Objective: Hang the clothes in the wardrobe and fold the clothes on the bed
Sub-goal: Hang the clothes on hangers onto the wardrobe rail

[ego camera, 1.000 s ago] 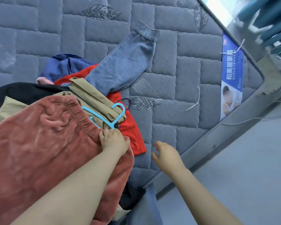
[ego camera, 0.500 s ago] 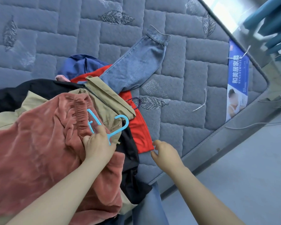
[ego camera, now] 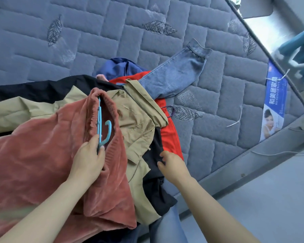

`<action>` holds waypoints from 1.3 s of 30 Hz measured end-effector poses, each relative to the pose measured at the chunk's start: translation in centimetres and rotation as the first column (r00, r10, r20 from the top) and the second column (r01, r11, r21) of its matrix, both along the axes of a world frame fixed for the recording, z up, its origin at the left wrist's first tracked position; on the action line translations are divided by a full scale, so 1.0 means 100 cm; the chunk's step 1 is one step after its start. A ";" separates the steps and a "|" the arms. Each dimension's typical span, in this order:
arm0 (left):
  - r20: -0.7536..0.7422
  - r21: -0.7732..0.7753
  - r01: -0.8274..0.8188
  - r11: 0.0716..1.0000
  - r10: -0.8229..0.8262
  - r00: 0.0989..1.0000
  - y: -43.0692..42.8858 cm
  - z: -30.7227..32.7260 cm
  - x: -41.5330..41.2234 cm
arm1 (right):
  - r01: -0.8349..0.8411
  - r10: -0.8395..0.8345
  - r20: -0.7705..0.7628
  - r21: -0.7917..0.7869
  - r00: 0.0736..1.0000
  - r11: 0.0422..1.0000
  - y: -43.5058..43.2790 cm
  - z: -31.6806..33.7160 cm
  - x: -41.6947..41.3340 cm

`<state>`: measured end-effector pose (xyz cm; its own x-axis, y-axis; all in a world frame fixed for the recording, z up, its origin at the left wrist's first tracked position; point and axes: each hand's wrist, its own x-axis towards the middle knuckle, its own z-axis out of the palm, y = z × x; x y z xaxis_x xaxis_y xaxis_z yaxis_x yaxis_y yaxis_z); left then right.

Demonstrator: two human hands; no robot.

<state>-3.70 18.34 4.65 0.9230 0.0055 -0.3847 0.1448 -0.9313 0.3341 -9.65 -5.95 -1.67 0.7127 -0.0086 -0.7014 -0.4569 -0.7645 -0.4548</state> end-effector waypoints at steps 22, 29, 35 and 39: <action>-0.035 -0.077 -0.064 0.995 0.062 0.997 -0.021 -0.026 0.022 | 0.006 0.009 0.389 -0.037 0.921 0.999 0.021 -0.062 0.088; -0.073 -0.077 -0.094 0.993 0.089 0.993 -0.019 -0.030 0.025 | 0.110 -0.154 0.211 0.205 0.965 0.972 0.055 -0.065 0.041; -0.081 -0.061 -0.087 0.994 0.082 0.993 -0.020 -0.034 0.026 | 0.717 -0.716 -0.024 0.035 0.697 0.696 0.046 -0.081 0.081; -0.072 -0.086 -0.095 0.992 0.088 0.993 -0.022 -0.035 0.026 | 0.574 -0.570 -0.105 0.009 0.815 0.819 0.036 -0.090 0.095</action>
